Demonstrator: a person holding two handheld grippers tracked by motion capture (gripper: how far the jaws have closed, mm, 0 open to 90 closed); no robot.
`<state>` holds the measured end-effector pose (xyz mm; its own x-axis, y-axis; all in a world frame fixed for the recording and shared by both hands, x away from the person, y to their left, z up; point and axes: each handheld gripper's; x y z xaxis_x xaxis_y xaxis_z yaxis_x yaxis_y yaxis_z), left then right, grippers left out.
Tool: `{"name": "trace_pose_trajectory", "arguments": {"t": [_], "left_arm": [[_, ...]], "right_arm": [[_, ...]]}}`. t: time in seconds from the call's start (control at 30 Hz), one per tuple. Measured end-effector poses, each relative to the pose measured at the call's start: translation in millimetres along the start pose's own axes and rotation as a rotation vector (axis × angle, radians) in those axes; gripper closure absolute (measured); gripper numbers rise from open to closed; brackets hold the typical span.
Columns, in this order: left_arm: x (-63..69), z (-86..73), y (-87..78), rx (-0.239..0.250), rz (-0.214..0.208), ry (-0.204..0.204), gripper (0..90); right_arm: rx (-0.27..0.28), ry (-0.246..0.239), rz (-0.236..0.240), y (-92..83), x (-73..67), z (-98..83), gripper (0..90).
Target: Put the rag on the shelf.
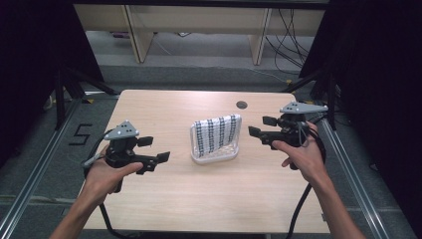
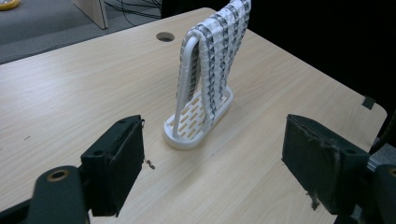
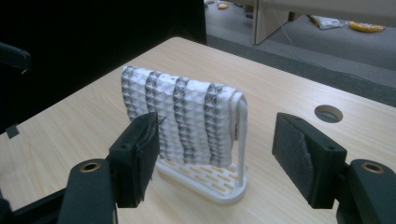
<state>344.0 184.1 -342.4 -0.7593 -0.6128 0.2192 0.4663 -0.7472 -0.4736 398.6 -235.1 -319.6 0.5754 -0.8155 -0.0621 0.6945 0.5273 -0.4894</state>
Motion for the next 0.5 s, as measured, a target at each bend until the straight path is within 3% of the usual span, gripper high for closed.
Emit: {"name": "trace_pose_trajectory", "arguments": {"t": [0.13, 0.3, 0.33, 0.37, 0.4, 0.5], "left_arm": [[3.9, -8.2, -5.3, 0.003, 0.005, 0.009, 20.4], [6.3, -15.1, -9.9, 0.011, -0.003, 0.011, 20.4], [7.0, -15.9, -11.1, 0.01, 0.005, 0.011, 20.4], [7.0, -17.2, -12.6, 0.011, 0.007, 0.013, 20.4], [6.6, -18.9, -14.3, 0.01, 0.015, 0.017, 20.3], [5.9, -21.6, -15.3, 0.011, 0.017, 0.011, 20.1]], "right_arm": [[0.015, -0.019, 0.013, -5.4, -2.4, -6.5, 31.4], [0.004, -0.004, -0.005, -13.2, -6.4, -10.0, 29.3], [0.021, -0.016, 0.001, -12.9, -6.1, -11.3, 28.6], [0.005, -0.011, -0.002, -14.9, -7.1, -11.5, 27.9], [0.025, -0.037, -0.001, -16.1, -7.0, -13.3, 26.6], [0.02, -0.014, -0.004, -18.5, -9.6, -16.0, 24.8]]}}
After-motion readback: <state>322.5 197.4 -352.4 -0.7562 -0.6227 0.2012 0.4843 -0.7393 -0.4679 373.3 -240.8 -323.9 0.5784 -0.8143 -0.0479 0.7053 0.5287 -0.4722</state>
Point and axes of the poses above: each handheld gripper's, and its own axes: y roughly forward along the jaws, z roughly out of its top, x roughly to its right, and after that the axes turned 8 degrees about -z, right-handed
